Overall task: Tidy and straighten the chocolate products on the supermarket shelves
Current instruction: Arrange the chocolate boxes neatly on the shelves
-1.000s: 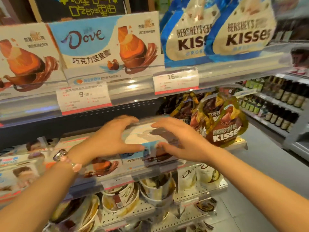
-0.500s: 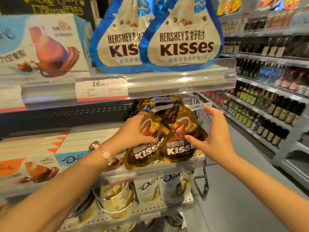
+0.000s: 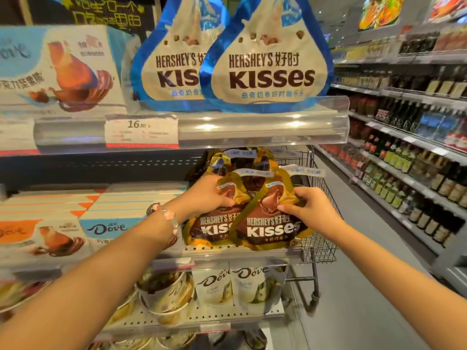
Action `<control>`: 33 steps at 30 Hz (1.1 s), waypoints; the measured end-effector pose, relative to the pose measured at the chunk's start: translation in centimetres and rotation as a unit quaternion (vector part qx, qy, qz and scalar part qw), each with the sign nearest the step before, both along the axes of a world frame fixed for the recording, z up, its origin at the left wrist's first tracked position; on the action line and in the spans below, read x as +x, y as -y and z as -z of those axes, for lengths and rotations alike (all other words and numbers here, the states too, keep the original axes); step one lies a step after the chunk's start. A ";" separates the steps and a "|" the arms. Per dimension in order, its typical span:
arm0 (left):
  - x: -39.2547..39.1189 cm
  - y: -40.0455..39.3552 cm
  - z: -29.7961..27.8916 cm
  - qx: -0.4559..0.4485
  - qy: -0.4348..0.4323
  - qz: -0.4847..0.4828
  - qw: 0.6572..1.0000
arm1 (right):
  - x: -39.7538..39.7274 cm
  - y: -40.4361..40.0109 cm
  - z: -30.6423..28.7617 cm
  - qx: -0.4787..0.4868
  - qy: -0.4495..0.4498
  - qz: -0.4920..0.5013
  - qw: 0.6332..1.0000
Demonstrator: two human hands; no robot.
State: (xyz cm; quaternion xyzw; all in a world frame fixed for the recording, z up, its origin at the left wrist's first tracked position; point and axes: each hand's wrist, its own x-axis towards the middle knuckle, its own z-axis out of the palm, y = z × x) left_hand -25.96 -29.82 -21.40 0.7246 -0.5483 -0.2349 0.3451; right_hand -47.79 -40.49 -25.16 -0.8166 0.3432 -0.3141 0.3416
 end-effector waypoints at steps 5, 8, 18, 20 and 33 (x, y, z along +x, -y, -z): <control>0.5 0.4 -1.3 0.041 -0.037 -0.023 0.998 | 0.3 0.2 -0.1 0.021 0.008 -0.002 1.000; 0.7 -0.2 -1.4 -0.006 -0.085 -0.042 0.996 | 0.3 0.2 -0.7 0.055 0.012 -0.037 0.998; 0.4 -0.7 -1.1 -0.020 -0.083 -0.039 0.996 | 0.7 -0.7 -0.6 0.105 0.013 -0.039 0.994; 0.3 -1.0 -1.2 -0.038 -0.052 -0.026 0.998 | 0.6 -1.0 -0.6 0.100 0.000 -0.029 0.995; 1.2 -7.9 -3.2 -0.098 0.248 0.079 0.961 | -2.8 -7.1 -5.5 -0.181 -0.318 0.084 0.927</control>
